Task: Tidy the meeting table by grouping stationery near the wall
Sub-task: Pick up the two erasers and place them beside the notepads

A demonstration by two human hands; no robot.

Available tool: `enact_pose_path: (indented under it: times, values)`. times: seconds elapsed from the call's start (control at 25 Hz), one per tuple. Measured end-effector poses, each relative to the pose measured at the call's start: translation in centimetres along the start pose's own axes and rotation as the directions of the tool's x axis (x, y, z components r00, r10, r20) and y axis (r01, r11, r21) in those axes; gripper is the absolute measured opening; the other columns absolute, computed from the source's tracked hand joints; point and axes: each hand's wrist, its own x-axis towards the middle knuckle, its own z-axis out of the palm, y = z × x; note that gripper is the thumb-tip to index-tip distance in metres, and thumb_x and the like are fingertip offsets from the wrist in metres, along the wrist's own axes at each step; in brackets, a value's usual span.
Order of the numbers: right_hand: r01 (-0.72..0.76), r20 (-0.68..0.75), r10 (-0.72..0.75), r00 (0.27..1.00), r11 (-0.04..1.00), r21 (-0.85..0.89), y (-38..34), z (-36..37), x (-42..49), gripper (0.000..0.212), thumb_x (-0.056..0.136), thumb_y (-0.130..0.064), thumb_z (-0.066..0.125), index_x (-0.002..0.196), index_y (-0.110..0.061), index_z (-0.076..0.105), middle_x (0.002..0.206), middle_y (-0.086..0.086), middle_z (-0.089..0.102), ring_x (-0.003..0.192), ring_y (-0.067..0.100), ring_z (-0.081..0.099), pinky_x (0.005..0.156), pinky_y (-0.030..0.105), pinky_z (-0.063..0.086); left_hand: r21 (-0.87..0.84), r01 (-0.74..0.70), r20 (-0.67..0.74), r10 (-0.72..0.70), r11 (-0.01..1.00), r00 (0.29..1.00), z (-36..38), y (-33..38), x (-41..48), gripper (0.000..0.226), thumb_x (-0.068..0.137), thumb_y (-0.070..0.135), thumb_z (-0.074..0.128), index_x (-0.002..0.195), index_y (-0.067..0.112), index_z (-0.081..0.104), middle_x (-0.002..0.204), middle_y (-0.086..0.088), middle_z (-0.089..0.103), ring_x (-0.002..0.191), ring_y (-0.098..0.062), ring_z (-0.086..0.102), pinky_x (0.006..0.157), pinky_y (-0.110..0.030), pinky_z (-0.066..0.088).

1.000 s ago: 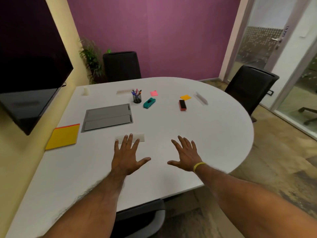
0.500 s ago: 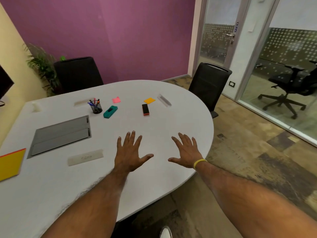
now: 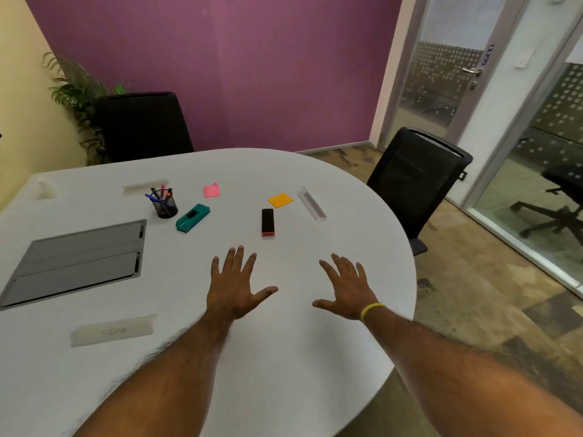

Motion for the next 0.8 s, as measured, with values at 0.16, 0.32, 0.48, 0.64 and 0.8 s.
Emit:
enact_pose_path:
  times: [0.16, 0.32, 0.48, 0.64, 0.8]
  values:
    - [0.081, 0.034, -0.081, 0.996, 0.997, 0.004, 1.9, -0.7, 6.8, 0.101, 0.082, -0.074, 0.049, 0.156, -0.028, -0.002, 0.164, 0.007, -0.008, 0.151, 0.027, -0.005, 0.12, 0.051, -0.005, 0.0, 0.086, 0.034, -0.086, 0.996, 0.996, 0.1, -0.6, 4.8, 0.111, 0.066, 0.092, -0.004, 0.155, 0.028, 0.003, 0.164, -0.006, -0.006, 0.151, -0.024, -0.011, 0.119, -0.055, -0.006]
    - [0.159, 0.096, -0.162, 0.982, 0.987, 0.033, 3.4, 0.7, 13.5, 0.101, 0.082, -0.074, 0.049, 0.156, -0.028, -0.002, 0.164, 0.006, -0.008, 0.151, 0.027, -0.005, 0.121, 0.05, -0.005, -0.005, 0.169, 0.065, -0.168, 0.986, 0.984, 1.6, -0.5, 8.4, 0.109, 0.068, 0.092, -0.001, 0.155, 0.027, 0.002, 0.164, -0.006, -0.006, 0.151, -0.024, -0.011, 0.119, -0.054, -0.007]
    - [0.249, 0.156, -0.257, 0.954, 0.966, 0.069, 4.4, 3.0, 19.8, 0.1, 0.083, -0.072, 0.05, 0.156, -0.028, -0.002, 0.164, 0.007, -0.007, 0.151, 0.027, -0.004, 0.12, 0.049, -0.006, -0.042, 0.288, 0.071, -0.285, 0.957, 0.956, 3.8, 0.4, 11.2, 0.112, 0.066, 0.093, -0.004, 0.155, 0.026, 0.007, 0.164, -0.007, -0.002, 0.151, -0.025, -0.007, 0.12, -0.054, -0.005]
    - [0.33, 0.226, -0.344, 0.911, 0.939, 0.098, 4.8, 5.5, 26.2, 0.1, 0.083, -0.071, 0.051, 0.156, -0.028, -0.001, 0.165, 0.007, -0.006, 0.151, 0.027, -0.004, 0.12, 0.049, -0.005, -0.012, 0.415, 0.128, -0.41, 0.91, 0.903, 5.7, 1.3, 13.8, 0.114, 0.062, 0.093, -0.008, 0.155, 0.028, 0.003, 0.164, -0.005, -0.006, 0.151, -0.023, -0.01, 0.12, -0.053, -0.005]
    - [0.348, 0.256, -0.373, 0.892, 0.927, 0.139, 3.7, 7.2, 31.1, 0.099, 0.084, -0.068, 0.054, 0.156, -0.025, 0.002, 0.164, 0.008, -0.005, 0.151, 0.029, -0.001, 0.121, 0.048, -0.001, -0.038, 0.489, 0.15, -0.479, 0.871, 0.865, 7.4, 1.1, 15.9, 0.114, 0.063, 0.095, -0.005, 0.155, 0.029, 0.007, 0.164, -0.004, -0.005, 0.151, -0.023, -0.009, 0.12, -0.053, -0.005]
